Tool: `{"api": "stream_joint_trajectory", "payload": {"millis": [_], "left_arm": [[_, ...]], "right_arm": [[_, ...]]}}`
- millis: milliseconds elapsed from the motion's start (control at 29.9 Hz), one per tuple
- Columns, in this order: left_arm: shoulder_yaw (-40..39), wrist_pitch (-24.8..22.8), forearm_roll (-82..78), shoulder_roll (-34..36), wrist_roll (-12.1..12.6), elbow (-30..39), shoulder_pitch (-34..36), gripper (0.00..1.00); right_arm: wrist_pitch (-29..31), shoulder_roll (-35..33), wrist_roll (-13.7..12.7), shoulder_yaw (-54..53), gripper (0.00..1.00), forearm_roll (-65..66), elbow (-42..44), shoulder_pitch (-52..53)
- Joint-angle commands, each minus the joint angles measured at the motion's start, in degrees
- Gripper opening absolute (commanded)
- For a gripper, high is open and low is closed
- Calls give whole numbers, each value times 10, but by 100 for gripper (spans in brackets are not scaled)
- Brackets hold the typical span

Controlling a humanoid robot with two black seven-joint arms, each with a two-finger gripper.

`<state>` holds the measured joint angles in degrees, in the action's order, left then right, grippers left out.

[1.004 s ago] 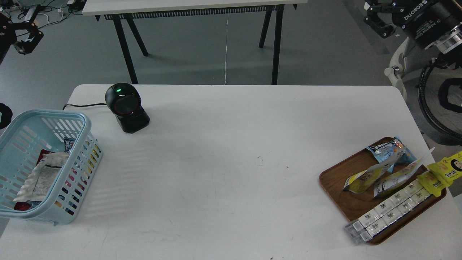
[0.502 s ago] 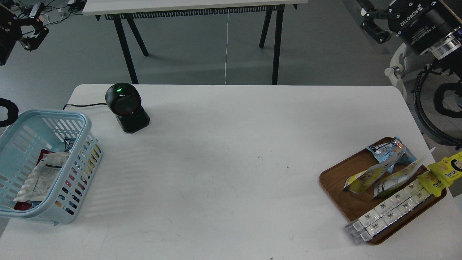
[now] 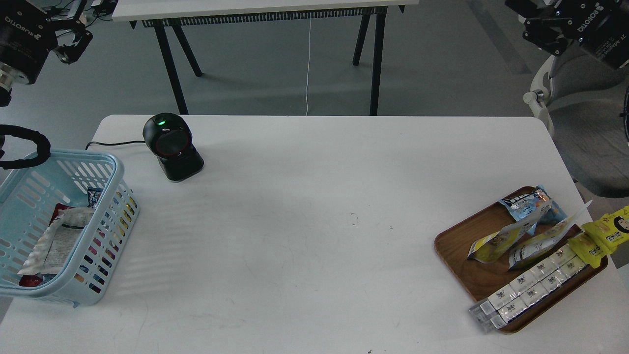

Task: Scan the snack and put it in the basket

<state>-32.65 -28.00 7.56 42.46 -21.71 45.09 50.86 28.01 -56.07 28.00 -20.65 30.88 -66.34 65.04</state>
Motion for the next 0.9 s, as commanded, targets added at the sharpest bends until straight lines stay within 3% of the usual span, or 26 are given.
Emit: {"api": "stream_joint_trajectory", "payload": {"millis": [0,167,502,870], "left_arm": [[0,0,-1,-12,0,1,6,100],[1,0,-2,-16,2,3,6,100],[5,0,-3,-20,2,3,2,100],[5,0,-3,-21,1,3,-1,100]], "right_arm": [[0,-34,0,63,100,132,-44,50],[0,-89,0,150,100,343,-139,114],[0,-164,0,149,100,775,-243,120],[0,-163,0,155,100,941,-315,126]]}}
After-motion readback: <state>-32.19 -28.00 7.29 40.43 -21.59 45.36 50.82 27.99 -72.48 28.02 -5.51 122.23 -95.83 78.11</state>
